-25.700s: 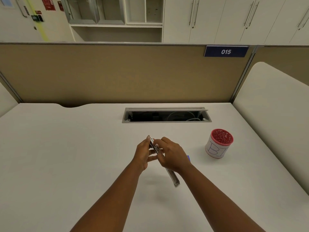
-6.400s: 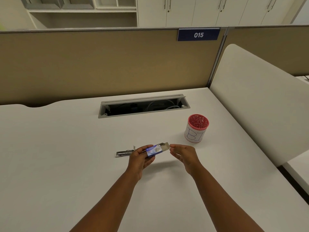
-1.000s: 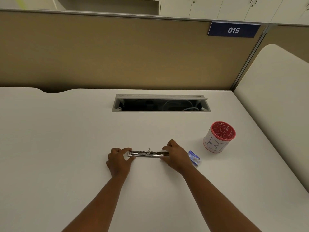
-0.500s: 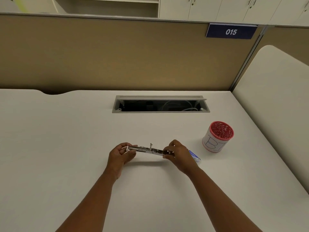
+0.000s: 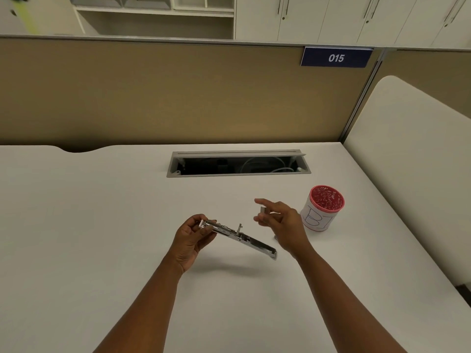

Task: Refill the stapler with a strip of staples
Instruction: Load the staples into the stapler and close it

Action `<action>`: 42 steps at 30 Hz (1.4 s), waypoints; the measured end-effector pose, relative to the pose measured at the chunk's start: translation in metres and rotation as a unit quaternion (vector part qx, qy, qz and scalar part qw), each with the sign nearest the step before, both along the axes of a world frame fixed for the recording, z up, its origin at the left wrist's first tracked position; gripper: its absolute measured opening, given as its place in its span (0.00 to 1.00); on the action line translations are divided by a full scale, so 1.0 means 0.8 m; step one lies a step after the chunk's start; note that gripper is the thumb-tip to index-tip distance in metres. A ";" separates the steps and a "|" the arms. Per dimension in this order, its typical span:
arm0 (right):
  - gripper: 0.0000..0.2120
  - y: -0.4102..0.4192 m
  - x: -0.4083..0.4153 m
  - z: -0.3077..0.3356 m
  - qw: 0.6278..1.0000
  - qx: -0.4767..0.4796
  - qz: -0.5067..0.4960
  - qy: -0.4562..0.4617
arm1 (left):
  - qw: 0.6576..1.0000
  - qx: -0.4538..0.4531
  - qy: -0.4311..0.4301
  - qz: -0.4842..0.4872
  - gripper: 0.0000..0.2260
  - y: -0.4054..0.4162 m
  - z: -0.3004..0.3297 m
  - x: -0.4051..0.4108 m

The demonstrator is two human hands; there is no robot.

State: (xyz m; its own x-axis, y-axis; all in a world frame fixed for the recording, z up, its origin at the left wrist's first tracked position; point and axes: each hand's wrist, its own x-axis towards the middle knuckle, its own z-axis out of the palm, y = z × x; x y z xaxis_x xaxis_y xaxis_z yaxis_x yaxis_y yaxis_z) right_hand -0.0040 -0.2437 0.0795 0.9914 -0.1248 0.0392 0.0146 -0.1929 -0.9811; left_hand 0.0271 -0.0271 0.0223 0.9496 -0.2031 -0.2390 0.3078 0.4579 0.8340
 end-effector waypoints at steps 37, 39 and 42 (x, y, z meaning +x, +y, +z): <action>0.05 0.058 -0.038 0.016 0.928 -0.333 -0.029 -0.166 | 0.999 0.016 -0.004 -0.031 0.10 -0.023 -0.003 -0.017; 0.04 0.058 -0.038 0.013 0.926 -0.345 -0.023 -0.148 | 0.999 0.016 -0.004 -0.033 0.10 -0.024 -0.004 -0.017; 0.04 0.056 -0.037 0.006 0.935 -0.337 -0.011 -0.114 | 0.999 0.015 -0.001 -0.036 0.10 -0.026 -0.003 -0.017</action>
